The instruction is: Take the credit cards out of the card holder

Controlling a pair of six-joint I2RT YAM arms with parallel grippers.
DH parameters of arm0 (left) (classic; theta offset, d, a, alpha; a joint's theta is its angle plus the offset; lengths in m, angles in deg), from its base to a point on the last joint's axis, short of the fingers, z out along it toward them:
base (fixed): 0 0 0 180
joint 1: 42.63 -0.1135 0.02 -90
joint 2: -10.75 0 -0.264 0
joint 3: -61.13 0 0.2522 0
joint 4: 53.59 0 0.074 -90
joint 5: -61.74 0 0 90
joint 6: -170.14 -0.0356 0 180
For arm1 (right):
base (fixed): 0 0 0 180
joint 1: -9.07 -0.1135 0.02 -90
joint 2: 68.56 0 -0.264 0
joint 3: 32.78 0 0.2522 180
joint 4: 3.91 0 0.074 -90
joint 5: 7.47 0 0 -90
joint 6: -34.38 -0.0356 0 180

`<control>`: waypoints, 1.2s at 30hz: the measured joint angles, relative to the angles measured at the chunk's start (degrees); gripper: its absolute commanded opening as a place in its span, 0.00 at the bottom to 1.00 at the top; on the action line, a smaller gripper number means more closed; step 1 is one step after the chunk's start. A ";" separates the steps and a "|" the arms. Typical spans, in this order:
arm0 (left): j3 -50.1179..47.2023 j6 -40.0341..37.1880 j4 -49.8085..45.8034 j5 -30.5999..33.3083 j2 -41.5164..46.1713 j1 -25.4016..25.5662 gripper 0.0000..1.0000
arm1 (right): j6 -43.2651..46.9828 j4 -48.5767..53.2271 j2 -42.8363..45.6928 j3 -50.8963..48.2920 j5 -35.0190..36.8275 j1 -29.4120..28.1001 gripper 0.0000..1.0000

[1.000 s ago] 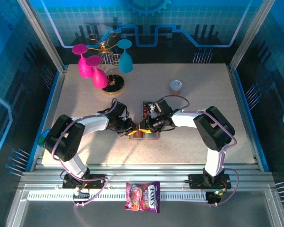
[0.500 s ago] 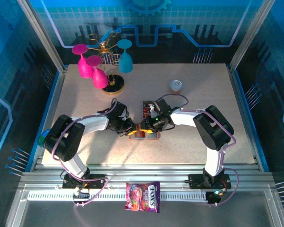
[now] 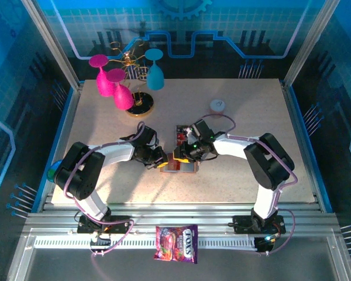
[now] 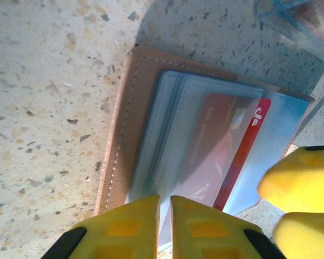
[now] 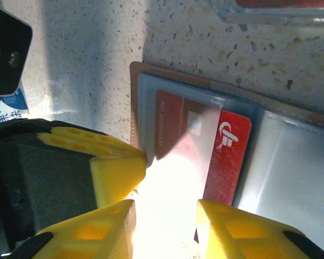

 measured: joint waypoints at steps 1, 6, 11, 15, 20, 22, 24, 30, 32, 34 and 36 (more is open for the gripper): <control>0.20 -0.33 -0.39 0.11 0.00 -0.04 0.13 | -0.20 -0.48 0.17 -0.28 -0.31 0.15 0.35; 0.92 -0.92 -1.22 0.87 0.00 -0.04 0.10 | -1.46 -3.06 0.24 -2.40 -1.64 1.14 0.33; 1.36 -1.33 -1.64 0.94 0.00 -0.09 0.10 | -2.62 -4.98 0.22 -3.82 -2.60 1.31 0.32; 2.29 -1.60 -1.64 0.94 0.00 -0.11 0.10 | -2.95 -5.95 0.22 -4.22 -2.73 1.40 0.32; 3.26 -1.81 -1.90 0.94 -0.09 -0.11 0.08 | -2.95 -6.38 0.13 -4.42 -2.73 1.66 0.31; 3.34 -1.81 -1.99 0.92 -0.46 -0.09 0.08 | -2.93 -6.62 0.07 -4.74 -2.73 1.90 0.31; 3.39 -1.84 -2.05 0.94 -1.03 -0.09 0.08 | -2.95 -6.71 0.00 -5.09 -2.73 2.12 0.31; 3.48 -1.84 -2.45 0.90 -2.58 -0.11 0.07 | -2.95 -7.45 -0.68 -5.84 -2.95 2.45 0.30; 3.72 -1.90 -2.47 0.90 -2.73 -0.11 0.07 | -3.02 -8.04 -0.81 -6.10 -2.99 2.45 0.29; 3.89 -1.97 -2.47 0.90 -2.89 -0.09 0.07 | -3.23 -8.39 -0.96 -6.19 -3.19 2.45 0.28; 3.93 -1.99 -2.45 0.87 -3.02 -0.09 0.06 | -3.43 -8.94 -1.20 -6.19 -3.41 2.49 0.28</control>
